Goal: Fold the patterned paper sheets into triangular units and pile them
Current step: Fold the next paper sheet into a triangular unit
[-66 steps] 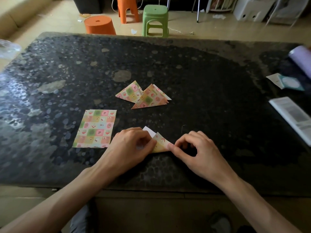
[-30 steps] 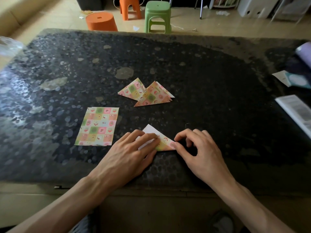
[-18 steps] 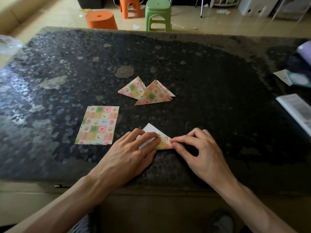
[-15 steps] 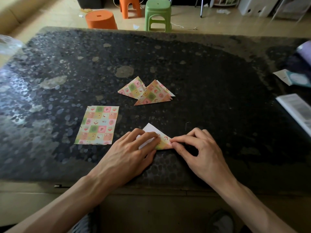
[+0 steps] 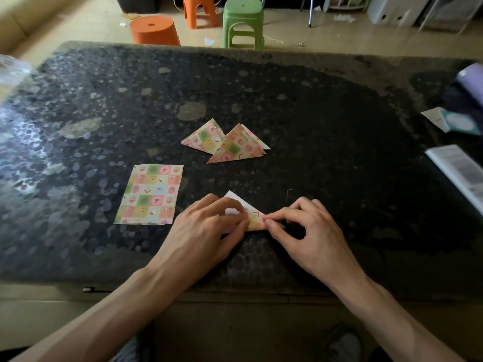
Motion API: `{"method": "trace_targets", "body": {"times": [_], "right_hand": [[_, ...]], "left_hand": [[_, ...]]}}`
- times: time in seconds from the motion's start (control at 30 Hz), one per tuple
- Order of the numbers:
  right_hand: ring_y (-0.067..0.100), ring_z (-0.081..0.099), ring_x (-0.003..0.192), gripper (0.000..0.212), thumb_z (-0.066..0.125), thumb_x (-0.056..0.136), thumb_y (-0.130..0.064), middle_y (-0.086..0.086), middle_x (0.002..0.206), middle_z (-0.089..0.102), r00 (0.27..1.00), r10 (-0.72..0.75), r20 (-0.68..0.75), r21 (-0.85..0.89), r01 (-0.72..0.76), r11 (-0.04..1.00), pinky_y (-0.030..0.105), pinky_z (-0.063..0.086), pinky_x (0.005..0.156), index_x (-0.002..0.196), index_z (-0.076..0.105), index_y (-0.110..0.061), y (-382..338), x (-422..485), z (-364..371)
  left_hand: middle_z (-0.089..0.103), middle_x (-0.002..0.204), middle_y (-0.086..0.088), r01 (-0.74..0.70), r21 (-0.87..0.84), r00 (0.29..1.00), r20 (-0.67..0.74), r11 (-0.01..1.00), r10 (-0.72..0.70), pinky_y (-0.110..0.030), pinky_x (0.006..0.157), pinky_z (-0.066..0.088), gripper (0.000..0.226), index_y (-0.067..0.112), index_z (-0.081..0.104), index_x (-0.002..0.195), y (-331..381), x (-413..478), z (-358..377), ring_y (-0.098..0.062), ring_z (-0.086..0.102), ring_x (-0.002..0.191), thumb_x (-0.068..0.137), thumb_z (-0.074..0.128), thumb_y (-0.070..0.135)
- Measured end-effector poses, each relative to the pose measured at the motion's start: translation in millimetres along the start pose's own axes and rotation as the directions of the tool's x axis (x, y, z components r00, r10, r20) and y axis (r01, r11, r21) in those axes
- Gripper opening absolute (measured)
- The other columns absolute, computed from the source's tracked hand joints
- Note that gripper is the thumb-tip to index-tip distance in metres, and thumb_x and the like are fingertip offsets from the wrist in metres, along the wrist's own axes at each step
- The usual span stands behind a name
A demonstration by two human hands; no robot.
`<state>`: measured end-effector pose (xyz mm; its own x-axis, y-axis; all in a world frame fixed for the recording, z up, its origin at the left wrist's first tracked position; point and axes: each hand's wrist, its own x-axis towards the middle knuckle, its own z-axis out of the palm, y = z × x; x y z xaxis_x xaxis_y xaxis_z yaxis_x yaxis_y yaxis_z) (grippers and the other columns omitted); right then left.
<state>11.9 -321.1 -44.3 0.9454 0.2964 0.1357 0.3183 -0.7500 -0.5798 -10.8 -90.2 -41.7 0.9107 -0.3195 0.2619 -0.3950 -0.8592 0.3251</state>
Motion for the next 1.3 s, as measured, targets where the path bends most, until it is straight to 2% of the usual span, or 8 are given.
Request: {"method": "trace_targets", "body": {"times": [0.17,0.33,0.53,1.1,1.3], "right_hand": [[0.003,0.049,0.095,0.026,0.06,0.091,-0.058,-0.017,0.089,0.053,1.0,0.005,0.007,-0.003,-0.005,1.0,0.026,0.048,0.077,0.106,0.076,-0.043,-0.4,0.9,0.0],[0.002,0.048,0.098,0.027,0.06,0.091,-0.06,-0.017,0.091,0.054,0.998,0.027,0.061,0.012,-0.028,1.0,0.024,0.048,0.078,0.108,0.076,-0.046,1.6,2.5,-3.9],[0.001,0.048,0.1,0.023,0.065,0.093,-0.053,-0.017,0.093,0.053,0.993,0.03,0.118,0.027,-0.033,0.999,0.022,0.046,0.081,0.113,0.075,-0.049,2.8,4.9,-8.6],[0.002,0.049,0.098,0.02,0.068,0.092,-0.051,-0.016,0.091,0.055,0.994,0.031,0.107,0.049,-0.037,0.998,0.022,0.046,0.08,0.109,0.077,-0.047,3.2,5.0,-8.2],[0.001,0.048,0.096,0.025,0.065,0.087,-0.061,-0.017,0.089,0.053,0.996,0.052,0.069,0.045,-0.055,0.997,0.025,0.047,0.079,0.104,0.077,-0.046,-0.3,3.4,-4.7]], "left_hand": [[0.069,0.109,0.019,0.066,0.016,0.996,-0.065,0.998,-0.065,-0.026,0.071,0.052,0.037,0.03,0.081,0.095,4.4,6.4,4.3,-0.006,0.06,0.09,0.101,0.051,0.051],[0.07,0.109,0.019,0.076,-0.008,0.99,-0.122,0.997,-0.077,-0.027,0.068,0.052,0.028,0.029,0.081,0.096,5.8,3.1,10.9,-0.007,0.062,0.089,0.098,0.061,0.049],[0.07,0.107,0.019,0.087,-0.011,0.984,-0.157,0.996,-0.088,-0.029,0.063,0.053,0.027,0.03,0.081,0.092,5.1,3.3,13.4,-0.008,0.062,0.087,0.096,0.062,0.048],[0.071,0.109,0.018,0.058,-0.016,0.984,-0.167,0.998,-0.06,-0.035,0.063,0.055,0.028,0.028,0.082,0.097,2.4,1.0,16.9,-0.01,0.063,0.089,0.098,0.062,0.048],[0.07,0.109,0.018,0.063,-0.03,0.984,-0.166,0.998,-0.067,-0.033,0.062,0.054,0.025,0.028,0.08,0.095,3.4,1.5,16.8,-0.009,0.062,0.089,0.095,0.065,0.047]]}}
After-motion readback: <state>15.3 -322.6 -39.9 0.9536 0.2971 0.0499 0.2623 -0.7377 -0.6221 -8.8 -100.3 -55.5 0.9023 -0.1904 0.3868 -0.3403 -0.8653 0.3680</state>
